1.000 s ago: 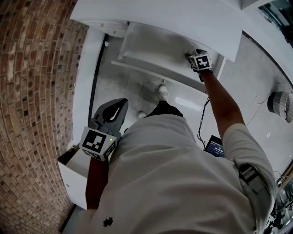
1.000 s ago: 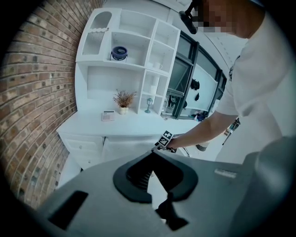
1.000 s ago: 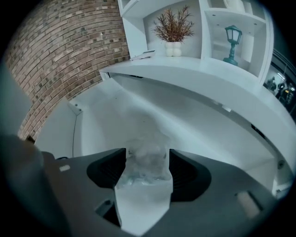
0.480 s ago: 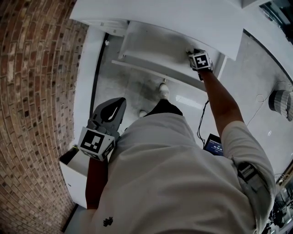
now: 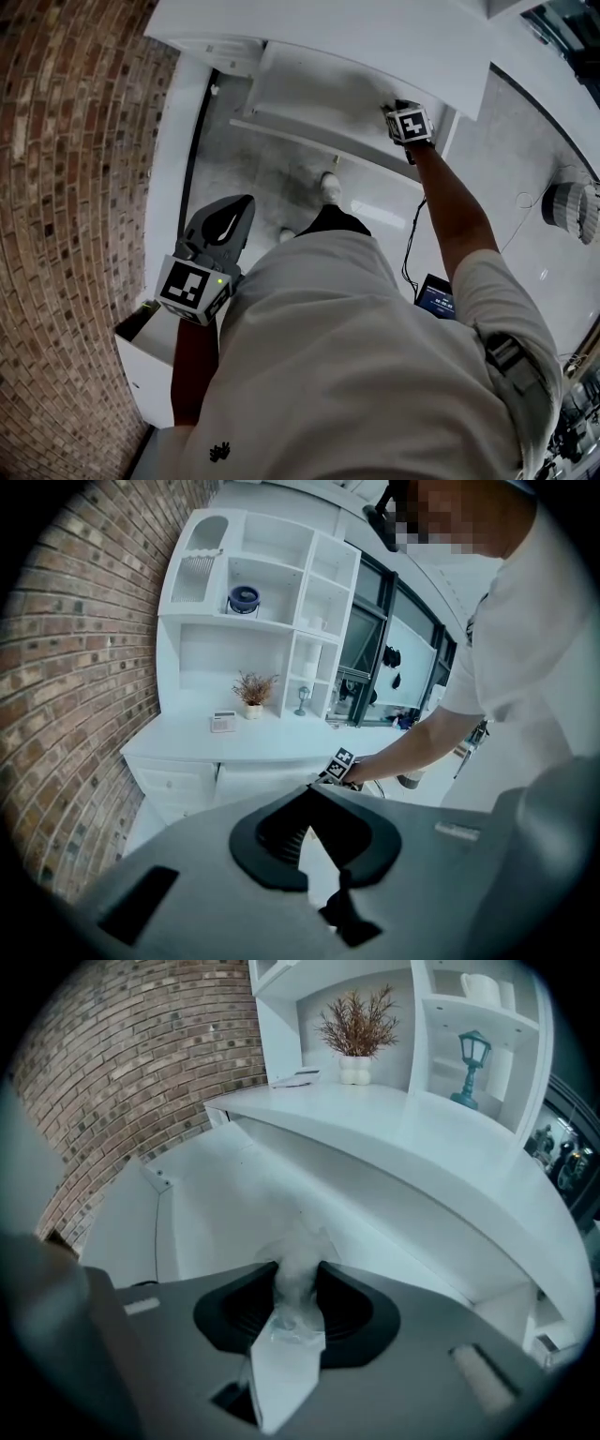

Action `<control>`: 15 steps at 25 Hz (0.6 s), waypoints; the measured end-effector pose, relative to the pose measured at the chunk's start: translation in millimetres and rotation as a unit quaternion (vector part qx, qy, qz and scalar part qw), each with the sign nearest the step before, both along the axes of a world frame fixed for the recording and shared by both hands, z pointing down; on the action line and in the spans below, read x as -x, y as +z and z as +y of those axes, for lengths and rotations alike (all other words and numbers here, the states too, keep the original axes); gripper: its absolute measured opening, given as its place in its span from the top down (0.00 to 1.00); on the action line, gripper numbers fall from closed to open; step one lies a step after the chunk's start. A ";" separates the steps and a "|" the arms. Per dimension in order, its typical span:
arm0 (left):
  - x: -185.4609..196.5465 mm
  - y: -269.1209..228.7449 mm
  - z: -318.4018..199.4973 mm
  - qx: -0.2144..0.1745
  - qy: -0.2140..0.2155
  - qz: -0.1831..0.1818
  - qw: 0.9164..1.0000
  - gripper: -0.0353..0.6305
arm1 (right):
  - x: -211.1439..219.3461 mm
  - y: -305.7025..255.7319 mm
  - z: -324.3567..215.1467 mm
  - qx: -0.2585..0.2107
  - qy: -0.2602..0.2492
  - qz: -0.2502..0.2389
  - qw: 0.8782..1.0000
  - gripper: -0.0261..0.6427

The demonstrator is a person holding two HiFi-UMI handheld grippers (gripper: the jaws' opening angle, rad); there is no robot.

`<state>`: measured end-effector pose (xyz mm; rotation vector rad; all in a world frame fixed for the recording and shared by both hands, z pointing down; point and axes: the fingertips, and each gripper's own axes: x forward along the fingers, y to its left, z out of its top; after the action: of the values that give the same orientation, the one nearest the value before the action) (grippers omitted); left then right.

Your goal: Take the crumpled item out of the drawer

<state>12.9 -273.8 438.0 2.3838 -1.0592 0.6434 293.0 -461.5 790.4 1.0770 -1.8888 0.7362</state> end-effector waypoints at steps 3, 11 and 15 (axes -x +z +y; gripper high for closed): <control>7.1 -2.7 8.1 -0.007 0.004 0.002 1.000 0.94 | 3.6 -10.3 7.4 -0.007 0.000 -0.003 1.000 0.75; 23.7 -9.4 35.7 -0.022 0.018 0.011 1.000 0.94 | 6.8 -45.3 23.5 -0.034 0.006 -0.001 0.999 0.75; 33.6 -12.8 49.7 -0.031 0.021 0.020 0.999 0.94 | 11.9 -66.5 34.3 -0.048 0.009 0.001 0.999 0.75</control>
<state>-20.7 -224.0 425.2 2.4682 -1.0279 0.5834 281.2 -427.1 723.9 1.1547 -1.9315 0.6592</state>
